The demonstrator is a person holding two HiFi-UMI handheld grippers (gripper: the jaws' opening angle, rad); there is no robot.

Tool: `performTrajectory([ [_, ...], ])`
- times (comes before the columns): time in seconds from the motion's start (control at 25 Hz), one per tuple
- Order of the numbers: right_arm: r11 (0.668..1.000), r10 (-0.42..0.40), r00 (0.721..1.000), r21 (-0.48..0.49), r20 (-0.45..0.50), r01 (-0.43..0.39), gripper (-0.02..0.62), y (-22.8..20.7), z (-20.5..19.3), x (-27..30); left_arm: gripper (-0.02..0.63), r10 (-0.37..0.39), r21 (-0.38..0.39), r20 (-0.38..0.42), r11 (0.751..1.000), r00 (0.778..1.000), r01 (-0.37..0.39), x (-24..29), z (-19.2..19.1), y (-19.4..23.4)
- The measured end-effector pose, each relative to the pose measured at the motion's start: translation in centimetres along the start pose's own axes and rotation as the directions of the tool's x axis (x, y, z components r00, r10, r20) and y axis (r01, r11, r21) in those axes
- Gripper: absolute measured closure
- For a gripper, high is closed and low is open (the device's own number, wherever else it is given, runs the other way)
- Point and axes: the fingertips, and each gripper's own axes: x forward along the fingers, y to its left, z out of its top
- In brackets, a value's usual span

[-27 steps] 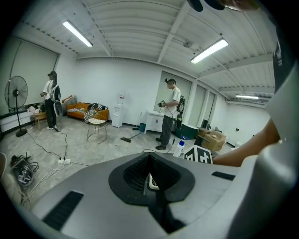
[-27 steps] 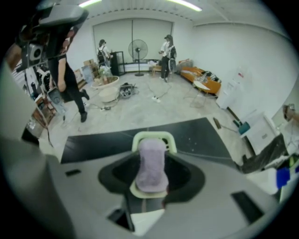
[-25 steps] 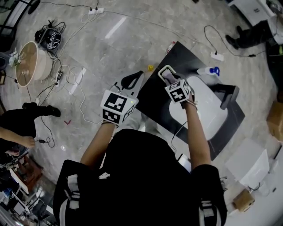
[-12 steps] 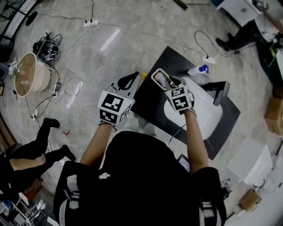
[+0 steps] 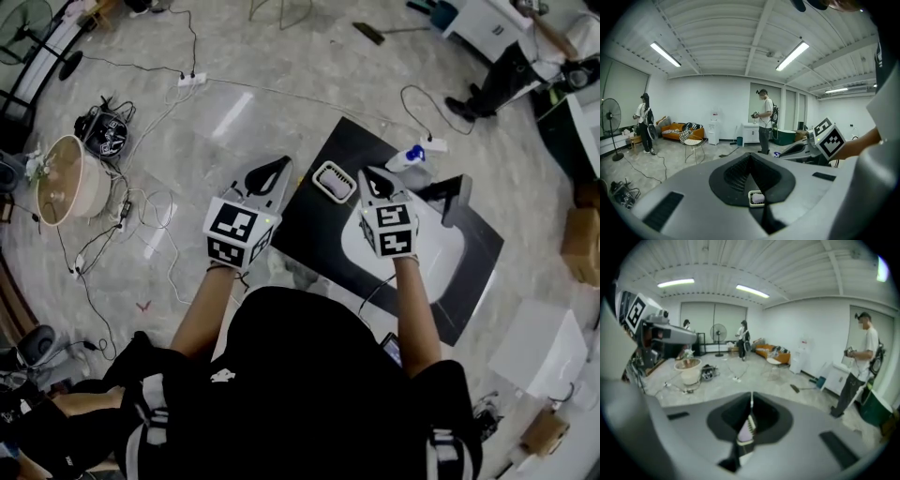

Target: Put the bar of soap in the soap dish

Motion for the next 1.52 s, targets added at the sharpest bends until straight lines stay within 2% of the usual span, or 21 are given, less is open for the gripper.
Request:
performTrajectory([
  [0.16, 0.999, -0.023, 0.993, 0.045, 0.118, 0.018, 0.560, -1.0, 3.3, -2.9, 0.581, 0.001, 0.027, 0.039, 1.000, 0.999, -0.002, -0.2, 1.7, -0.9],
  [0.36, 0.999, -0.046, 0.970, 0.035, 0.237, 0.038, 0.560, -1.6, 7.4, -6.7, 0.581, 0.014, 0.059, 0.089, 0.998, 0.996, -0.019, -0.9, 4.1, -2.0],
  [0.76, 0.991, -0.129, 0.893, 0.040, 0.430, 0.124, 0.560, -3.2, 12.7, -13.5, 0.581, 0.015, 0.105, 0.182, 0.994, 0.983, -0.034, -1.5, 8.4, -3.3],
  [1.04, 0.989, -0.145, 0.866, 0.076, 0.478, 0.124, 0.560, -4.3, 14.0, -15.8, 0.581, 0.020, 0.140, 0.233, 0.989, 0.972, -0.054, -2.1, 10.6, -4.2],
  [1.52, 0.992, -0.128, 0.869, 0.057, 0.478, 0.115, 0.560, -3.5, 13.8, -16.5, 0.581, 0.019, 0.137, 0.262, 0.989, 0.965, -0.057, -2.9, 11.7, -5.0],
])
